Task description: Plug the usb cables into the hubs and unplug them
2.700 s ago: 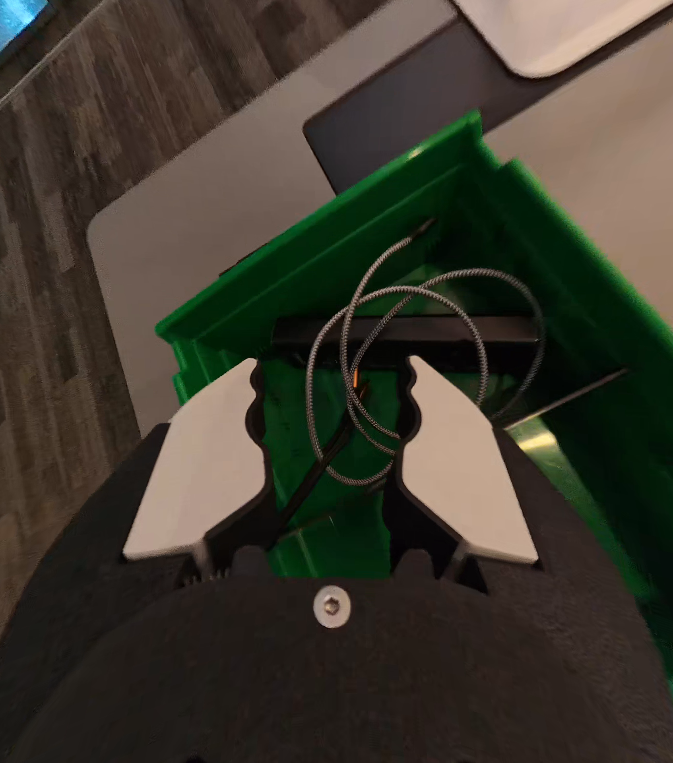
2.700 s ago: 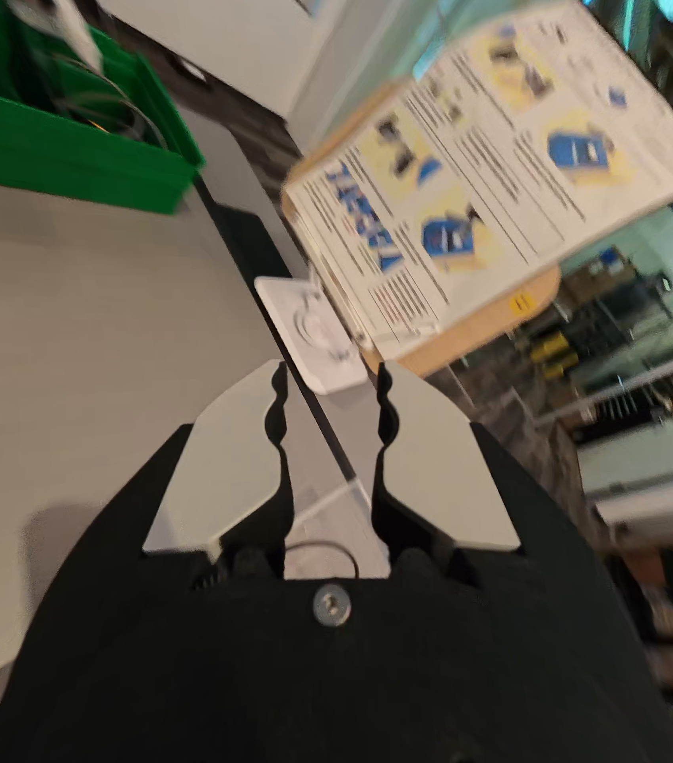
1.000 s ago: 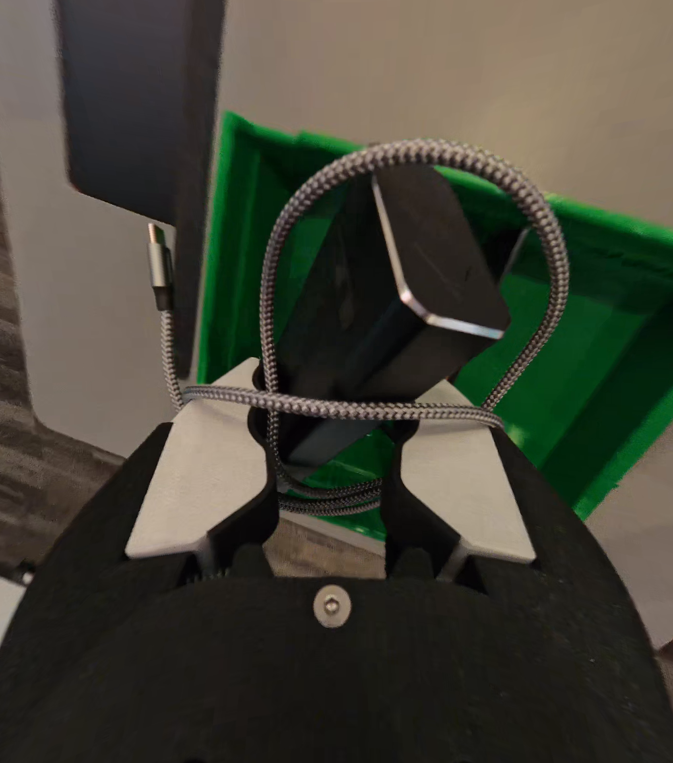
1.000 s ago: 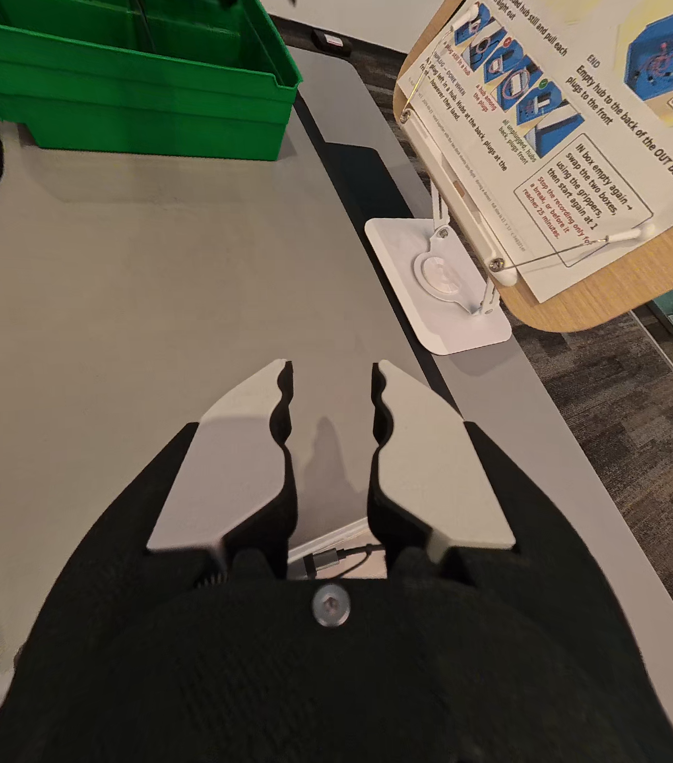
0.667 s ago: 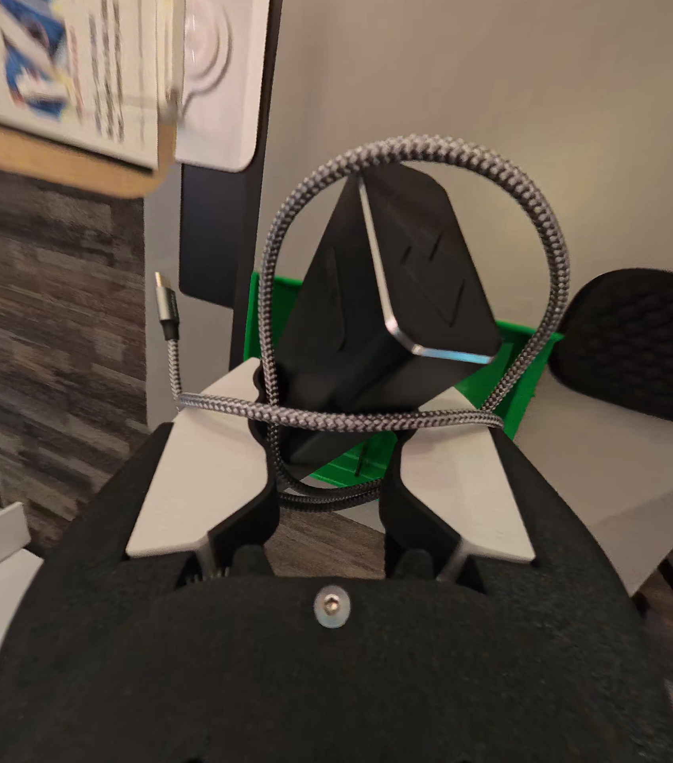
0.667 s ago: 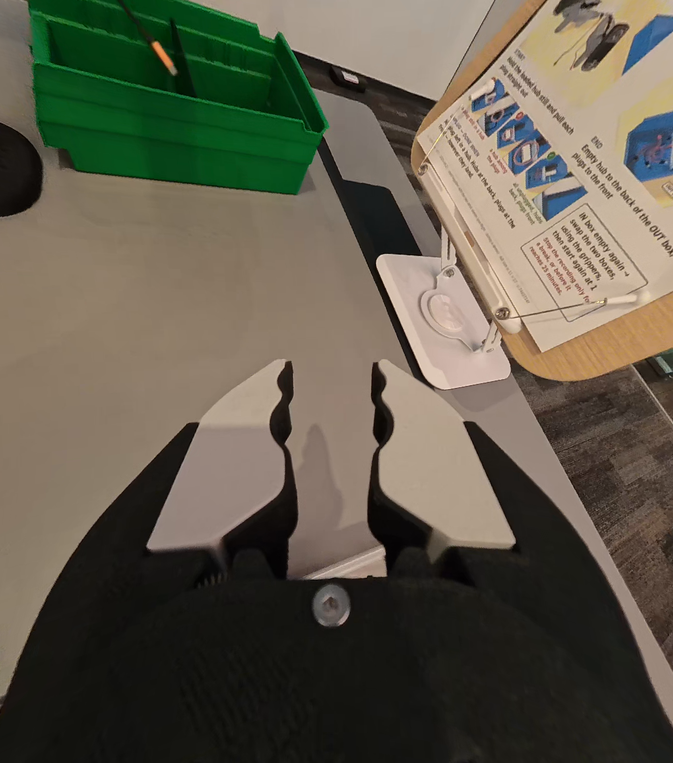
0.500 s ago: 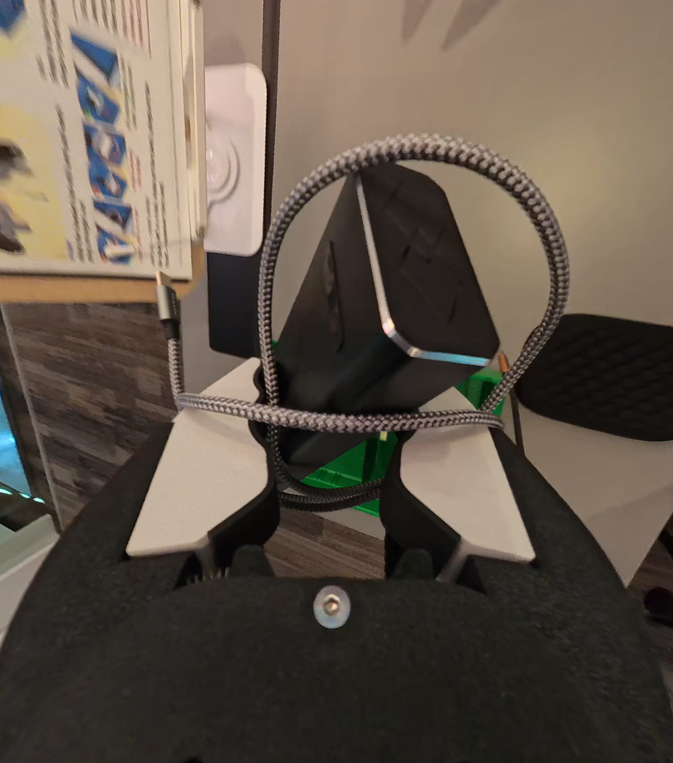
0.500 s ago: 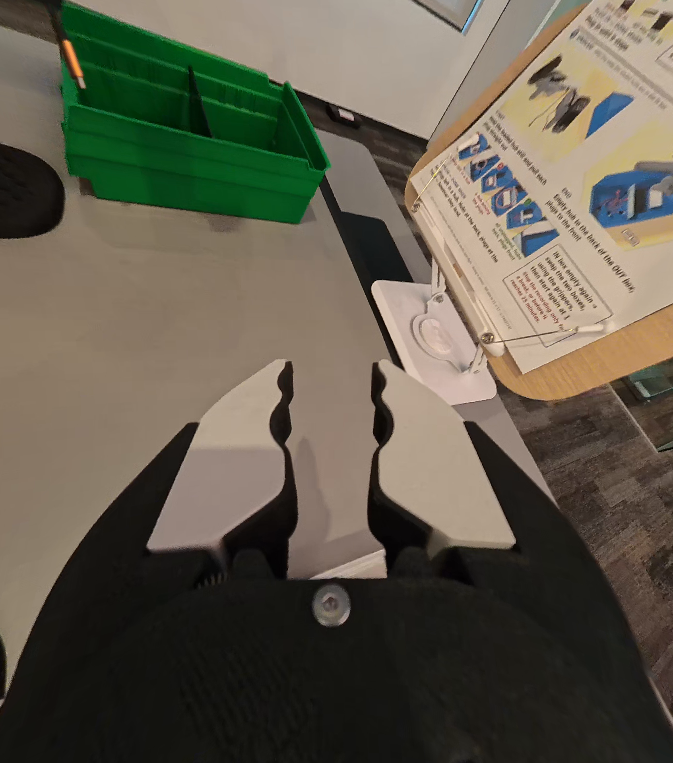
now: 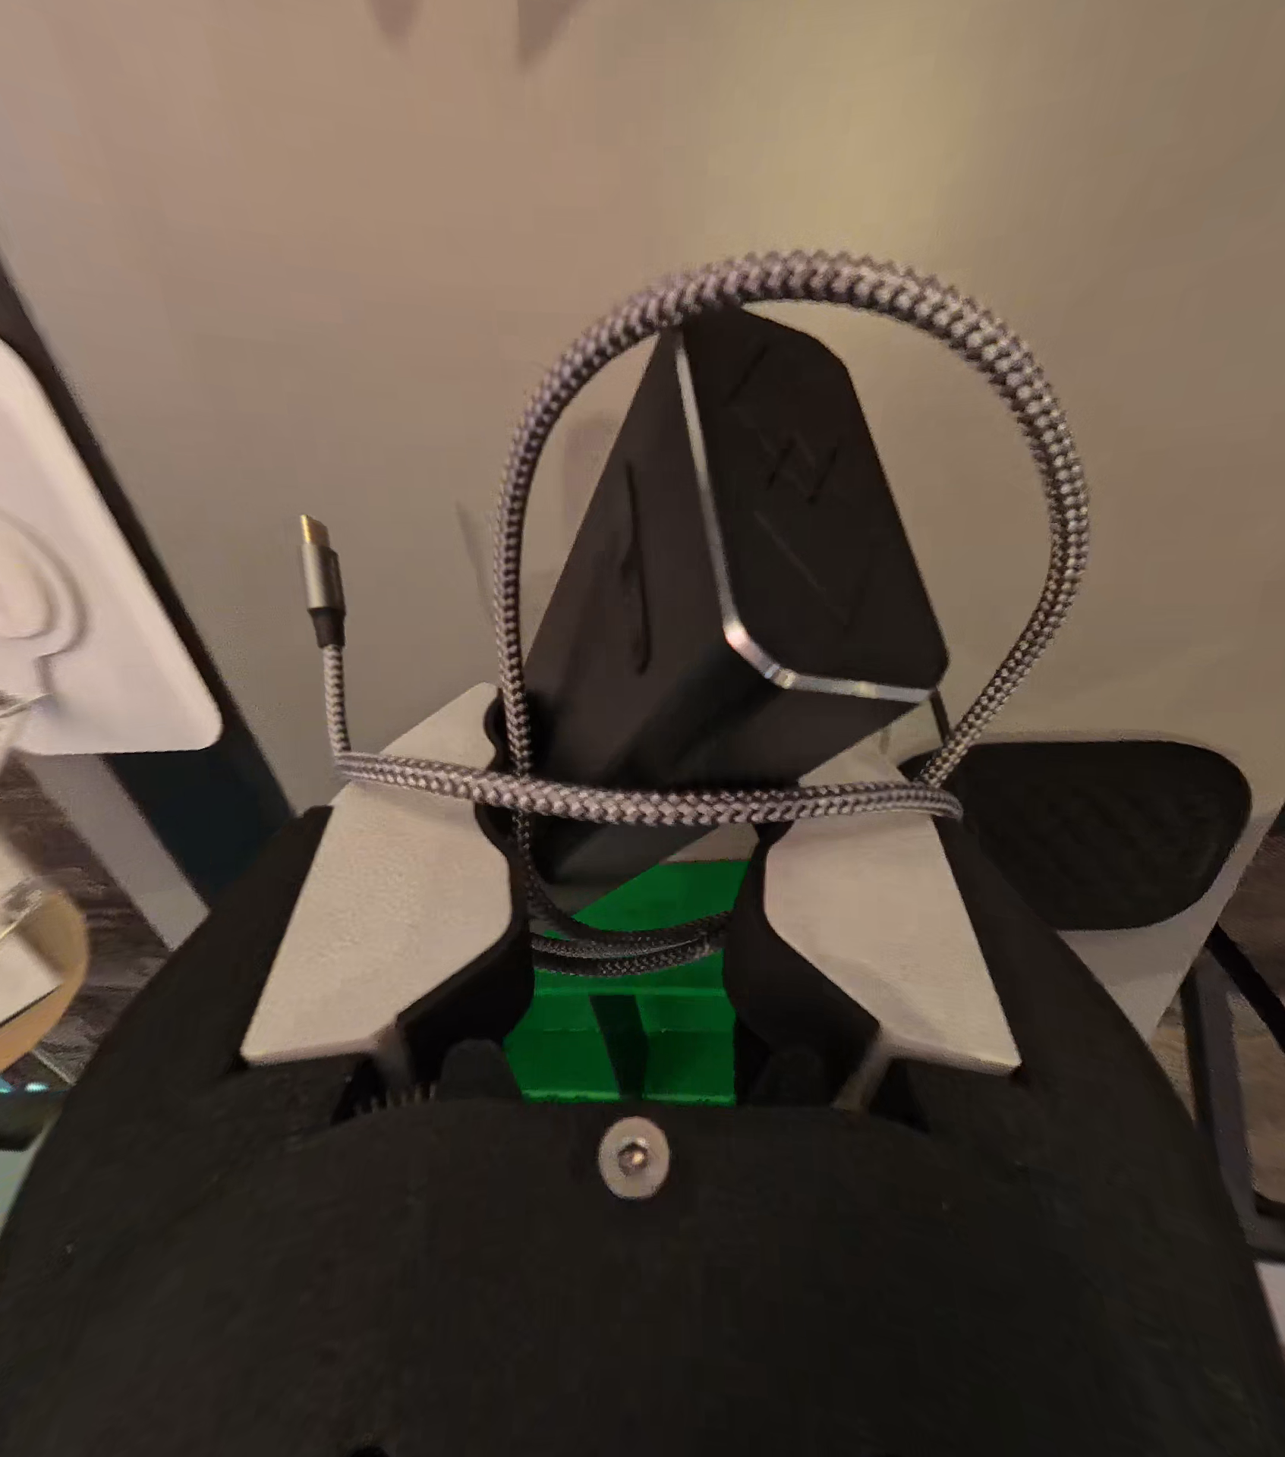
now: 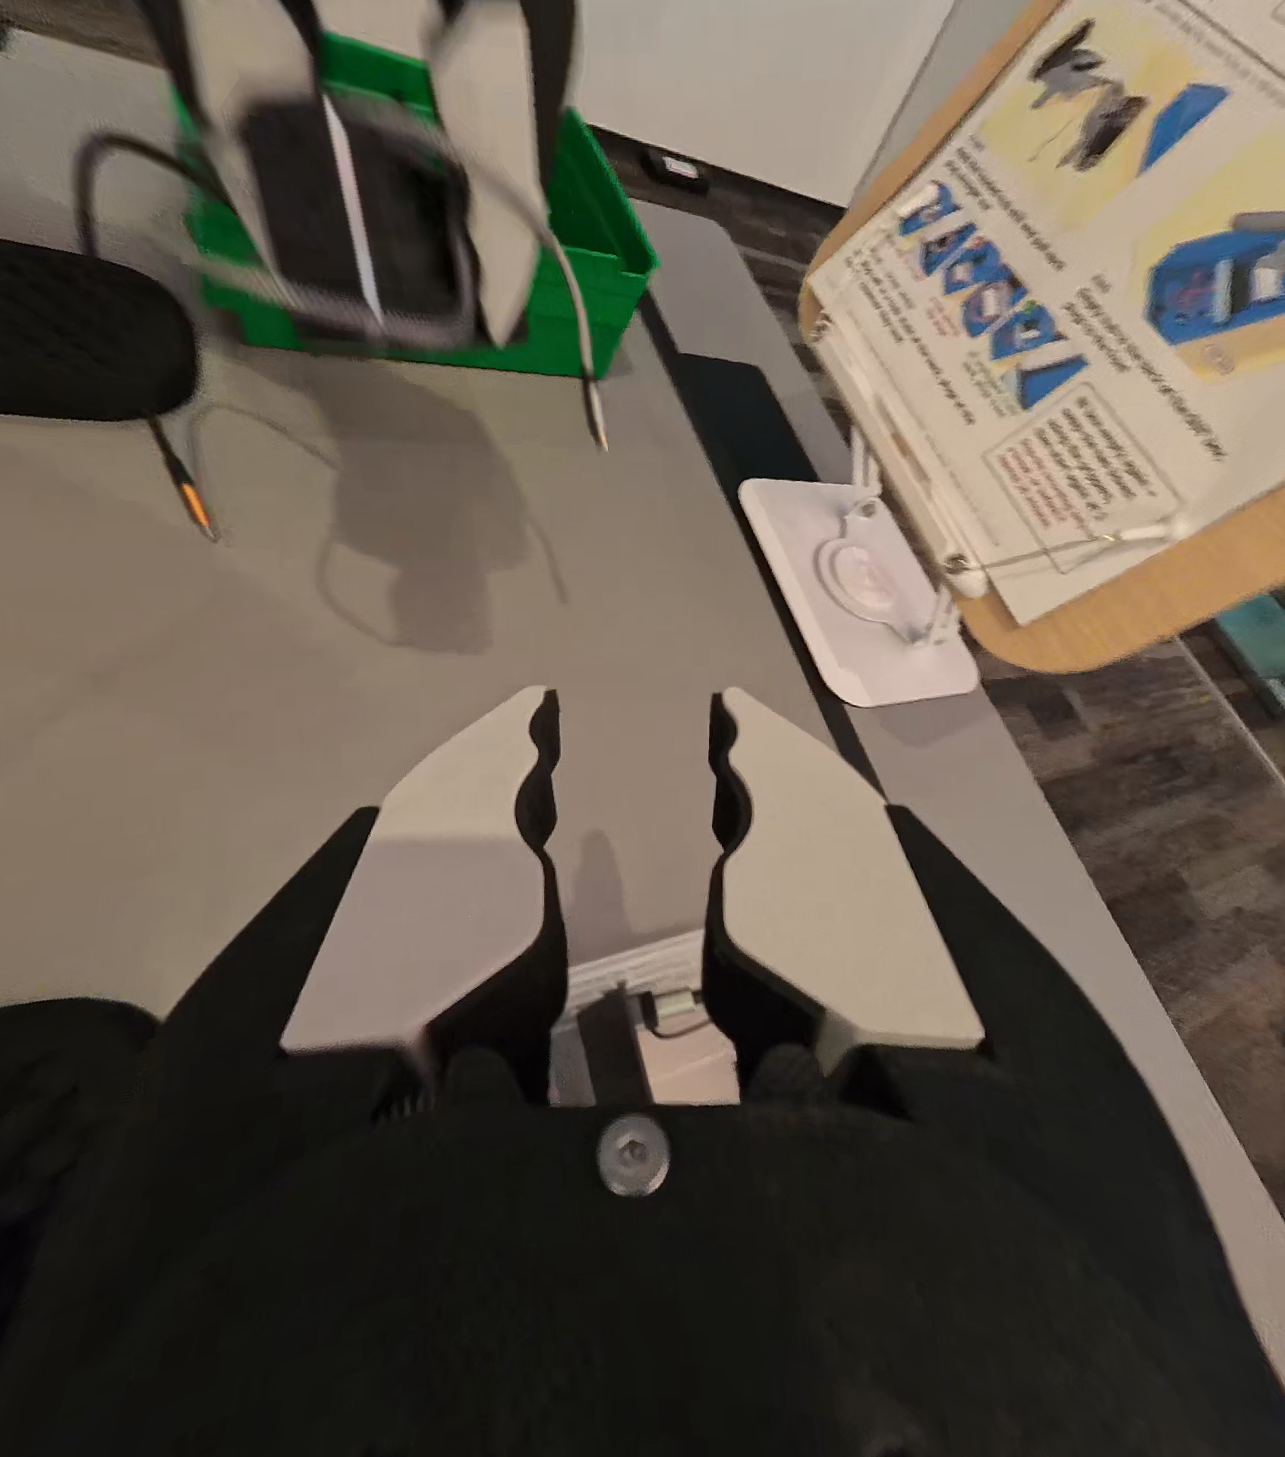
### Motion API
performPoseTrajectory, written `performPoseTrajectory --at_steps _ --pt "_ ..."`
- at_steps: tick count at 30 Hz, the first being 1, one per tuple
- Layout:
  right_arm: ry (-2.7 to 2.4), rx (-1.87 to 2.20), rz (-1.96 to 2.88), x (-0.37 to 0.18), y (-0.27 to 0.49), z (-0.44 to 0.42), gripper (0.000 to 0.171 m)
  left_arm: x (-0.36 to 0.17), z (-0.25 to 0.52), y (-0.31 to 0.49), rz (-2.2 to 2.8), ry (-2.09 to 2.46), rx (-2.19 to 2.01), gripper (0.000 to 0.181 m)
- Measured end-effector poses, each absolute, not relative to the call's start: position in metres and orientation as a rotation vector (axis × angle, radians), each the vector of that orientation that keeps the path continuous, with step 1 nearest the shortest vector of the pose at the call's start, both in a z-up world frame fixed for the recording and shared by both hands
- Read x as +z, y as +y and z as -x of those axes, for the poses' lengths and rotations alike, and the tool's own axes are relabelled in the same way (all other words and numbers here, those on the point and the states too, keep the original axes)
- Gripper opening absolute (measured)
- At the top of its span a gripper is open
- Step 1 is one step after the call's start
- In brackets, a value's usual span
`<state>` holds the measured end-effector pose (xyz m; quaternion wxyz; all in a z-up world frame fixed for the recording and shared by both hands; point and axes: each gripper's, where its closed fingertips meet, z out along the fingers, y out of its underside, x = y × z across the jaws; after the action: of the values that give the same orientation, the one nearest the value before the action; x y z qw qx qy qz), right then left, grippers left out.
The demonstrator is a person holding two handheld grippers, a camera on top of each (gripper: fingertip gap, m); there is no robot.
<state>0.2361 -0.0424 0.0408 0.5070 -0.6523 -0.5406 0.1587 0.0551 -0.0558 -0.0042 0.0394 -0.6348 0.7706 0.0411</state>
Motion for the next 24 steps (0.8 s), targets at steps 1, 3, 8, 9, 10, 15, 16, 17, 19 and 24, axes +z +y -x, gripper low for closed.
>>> performPoseTrajectory --at_steps 1,3,8,9,10,15,16,17,19,24 --pt "-1.332 0.394 1.56 0.04 -0.045 -0.23 0.037 -0.023 -0.055 -0.051 1.983 2.371 0.155 0.059" --pt "-1.396 0.393 1.541 0.035 -0.048 -0.217 0.038 -0.056 -0.049 -0.041 2.048 2.396 0.26 0.059" --pt "-1.503 0.428 1.559 0.023 -0.059 -0.209 0.037 -0.113 -0.043 -0.028 2.15 2.435 0.351 0.058" --pt "-1.496 0.428 1.562 0.023 -0.06 -0.213 0.037 -0.121 -0.044 -0.031 2.167 2.452 0.322 0.059" --pt "-1.482 0.429 1.564 0.025 -0.06 -0.218 0.037 -0.128 -0.046 -0.032 2.176 2.462 0.305 0.059" --pt "-1.419 0.459 1.572 0.029 -0.061 -0.237 0.036 -0.146 -0.05 -0.033 2.171 2.517 0.372 0.058" --pt "-1.415 0.46 1.577 0.029 -0.061 -0.238 0.036 -0.148 -0.051 -0.033 2.173 2.523 0.381 0.058" --pt "-1.414 0.46 1.584 0.027 -0.06 -0.239 0.036 -0.15 -0.052 -0.032 2.177 2.522 0.385 0.057" --pt "-1.421 0.451 1.6 0.023 -0.057 -0.238 0.036 -0.154 -0.056 -0.033 2.182 2.52 0.381 0.055" --pt "-1.449 0.435 1.627 0.016 -0.054 -0.234 0.036 -0.145 -0.064 -0.038 2.14 2.525 0.271 0.05"
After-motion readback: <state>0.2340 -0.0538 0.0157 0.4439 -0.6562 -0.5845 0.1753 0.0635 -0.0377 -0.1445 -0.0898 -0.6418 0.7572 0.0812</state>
